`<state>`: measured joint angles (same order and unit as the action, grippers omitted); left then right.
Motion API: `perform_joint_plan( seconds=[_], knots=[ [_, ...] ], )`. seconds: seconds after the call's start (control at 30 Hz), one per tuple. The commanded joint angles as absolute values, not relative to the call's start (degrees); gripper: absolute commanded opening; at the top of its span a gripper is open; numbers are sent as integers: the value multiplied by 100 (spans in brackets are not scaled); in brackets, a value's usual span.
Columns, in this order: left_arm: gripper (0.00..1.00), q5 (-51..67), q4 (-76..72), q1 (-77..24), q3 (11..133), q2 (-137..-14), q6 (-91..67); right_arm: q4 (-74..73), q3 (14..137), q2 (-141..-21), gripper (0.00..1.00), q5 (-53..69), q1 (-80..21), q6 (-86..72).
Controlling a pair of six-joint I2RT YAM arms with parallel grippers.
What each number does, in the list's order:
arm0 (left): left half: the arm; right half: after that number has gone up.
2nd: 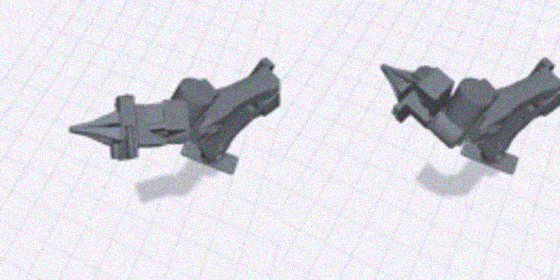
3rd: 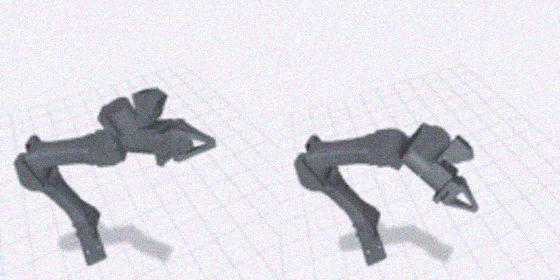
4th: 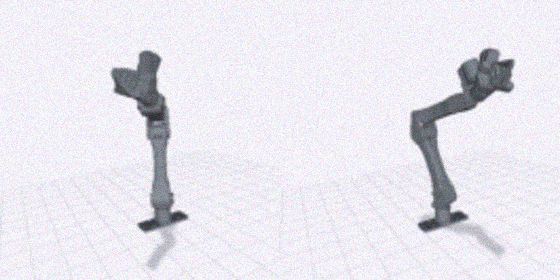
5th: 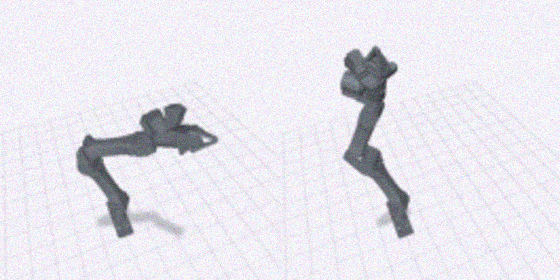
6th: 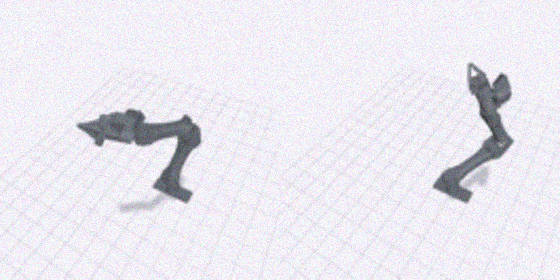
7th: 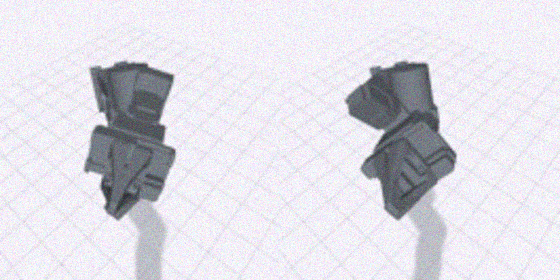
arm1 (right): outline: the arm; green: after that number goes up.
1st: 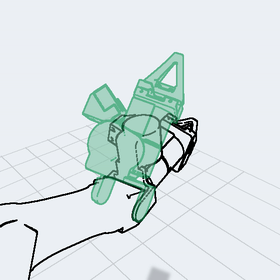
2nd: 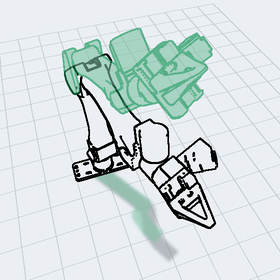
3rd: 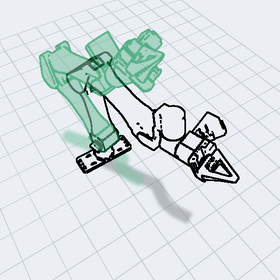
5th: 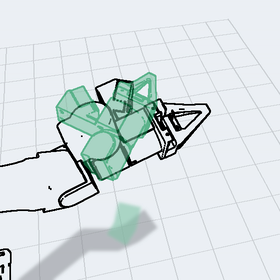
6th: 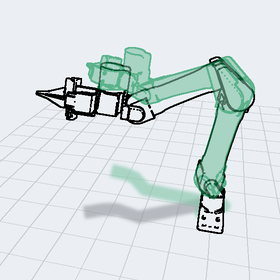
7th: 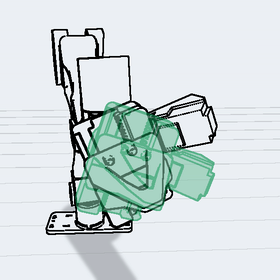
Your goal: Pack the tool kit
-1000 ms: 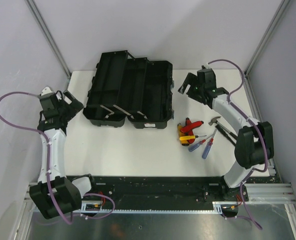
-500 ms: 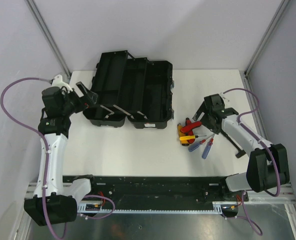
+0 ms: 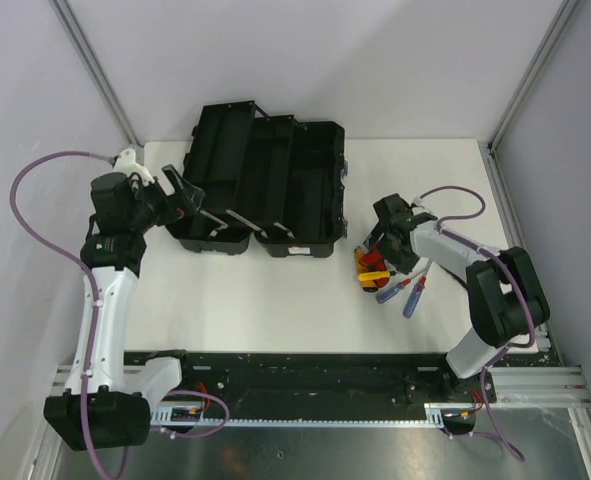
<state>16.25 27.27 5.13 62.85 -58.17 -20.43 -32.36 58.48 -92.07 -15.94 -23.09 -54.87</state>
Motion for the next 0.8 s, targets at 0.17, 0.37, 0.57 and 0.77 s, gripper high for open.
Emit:
perform_joint_plan(
  seconds=[0.17,0.37,0.57,0.77],
  knots=[
    [97,1514,2669,400,6330,-5813,-1850,-2970,6207,-9482,84,-2367,-2321,-6198],
    [96,1465,2672,382,6368,-5879,-1826,-2913,6447,-9953,83,-2311,-2205,-6007],
    [96,1476,2676,353,6376,-5913,-1847,-2962,6482,-10116,67,-2221,-2165,-6050],
    [96,1586,2693,243,6372,-5870,-1949,-2630,6478,-9950,27,-2145,-2175,-5913]
  ],
)
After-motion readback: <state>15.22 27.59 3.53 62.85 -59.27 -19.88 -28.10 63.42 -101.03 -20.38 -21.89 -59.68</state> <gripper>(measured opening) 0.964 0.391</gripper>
